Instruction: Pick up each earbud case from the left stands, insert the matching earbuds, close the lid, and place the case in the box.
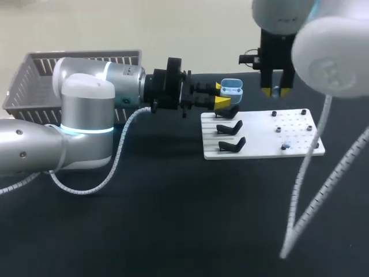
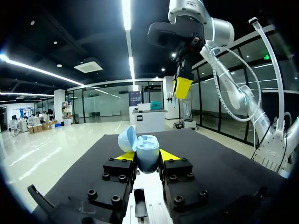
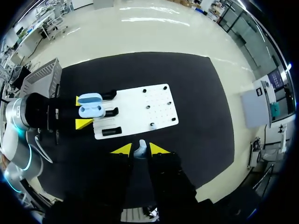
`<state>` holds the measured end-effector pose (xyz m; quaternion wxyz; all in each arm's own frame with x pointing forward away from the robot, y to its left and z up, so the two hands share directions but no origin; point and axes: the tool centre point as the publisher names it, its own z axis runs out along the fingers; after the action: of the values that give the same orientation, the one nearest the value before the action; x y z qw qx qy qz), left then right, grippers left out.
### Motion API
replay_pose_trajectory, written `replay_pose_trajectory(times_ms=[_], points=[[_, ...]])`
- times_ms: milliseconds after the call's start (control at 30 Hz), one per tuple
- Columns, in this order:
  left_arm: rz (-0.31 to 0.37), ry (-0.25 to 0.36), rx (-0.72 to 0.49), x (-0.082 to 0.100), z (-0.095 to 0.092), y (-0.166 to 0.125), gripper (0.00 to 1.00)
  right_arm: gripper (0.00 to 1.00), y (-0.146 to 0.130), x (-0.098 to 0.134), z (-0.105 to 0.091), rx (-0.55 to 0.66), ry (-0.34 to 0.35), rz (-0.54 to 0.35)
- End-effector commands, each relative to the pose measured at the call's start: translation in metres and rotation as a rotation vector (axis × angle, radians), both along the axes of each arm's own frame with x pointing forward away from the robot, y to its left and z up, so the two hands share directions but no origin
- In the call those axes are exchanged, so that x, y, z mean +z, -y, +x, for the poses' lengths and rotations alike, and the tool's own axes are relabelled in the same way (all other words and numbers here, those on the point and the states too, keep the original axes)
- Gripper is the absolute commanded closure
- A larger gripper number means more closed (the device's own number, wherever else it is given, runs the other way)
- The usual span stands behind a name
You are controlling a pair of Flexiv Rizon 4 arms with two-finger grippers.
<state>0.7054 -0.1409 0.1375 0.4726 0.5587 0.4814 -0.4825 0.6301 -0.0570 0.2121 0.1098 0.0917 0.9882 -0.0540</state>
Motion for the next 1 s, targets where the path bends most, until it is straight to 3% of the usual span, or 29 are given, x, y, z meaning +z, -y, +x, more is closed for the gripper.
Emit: replay_pose_trajectory(times_ms=[33, 633, 1000], points=[[-0.002, 0.001, 0.001, -0.001, 0.0, 0.0, 1.0, 1.0, -0.009, 0.001, 0.01, -0.012, -0.037, 0.006], [-0.002, 0.001, 0.001, -0.001, 0.0, 0.0, 1.0, 1.0, -0.009, 0.001, 0.01, -0.012, -0.037, 0.006], [-0.002, 0.001, 0.001, -0.001, 0.0, 0.0, 1.0, 1.0, -0.033, 0.017, 0.024, -0.196, -0.003, 0.024]])
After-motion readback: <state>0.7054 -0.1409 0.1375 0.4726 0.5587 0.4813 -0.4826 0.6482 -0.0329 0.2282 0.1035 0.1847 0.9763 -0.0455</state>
